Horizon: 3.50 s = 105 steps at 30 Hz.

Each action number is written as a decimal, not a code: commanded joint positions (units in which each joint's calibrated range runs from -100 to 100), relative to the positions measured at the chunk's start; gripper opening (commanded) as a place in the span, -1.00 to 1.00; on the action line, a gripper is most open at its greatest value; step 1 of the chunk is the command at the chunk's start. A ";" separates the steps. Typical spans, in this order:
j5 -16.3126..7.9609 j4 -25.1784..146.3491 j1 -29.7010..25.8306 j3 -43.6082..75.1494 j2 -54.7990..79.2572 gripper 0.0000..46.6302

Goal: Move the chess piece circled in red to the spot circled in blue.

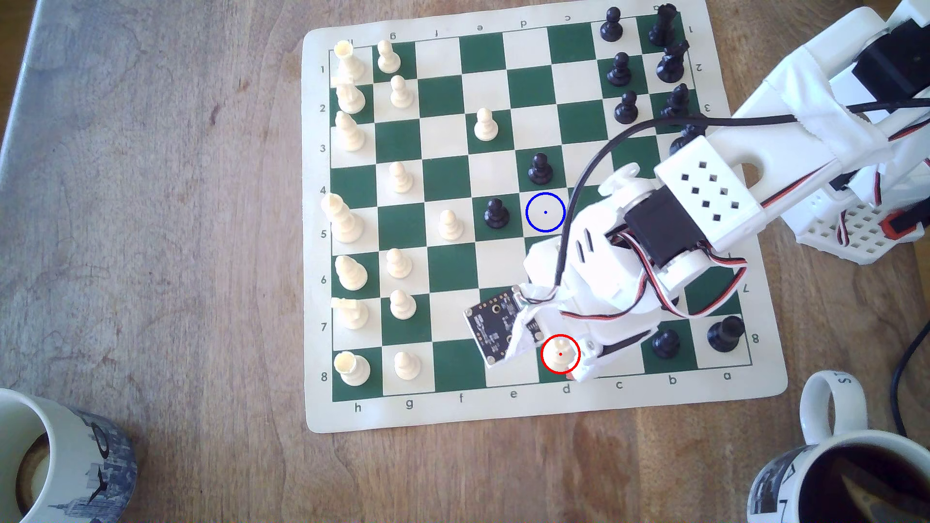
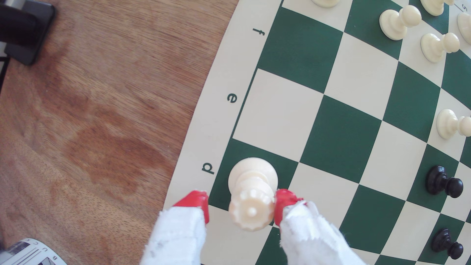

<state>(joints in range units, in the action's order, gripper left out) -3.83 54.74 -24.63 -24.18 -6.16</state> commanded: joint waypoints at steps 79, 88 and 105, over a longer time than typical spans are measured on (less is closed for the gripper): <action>6.94 -2.41 23.65 -11.55 -11.33 -0.99; 7.28 -2.49 23.73 -12.91 -9.72 -0.99; 7.77 -1.51 23.58 -16.71 -19.14 -0.25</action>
<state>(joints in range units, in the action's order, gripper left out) 3.79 52.51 -0.81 -40.80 -17.55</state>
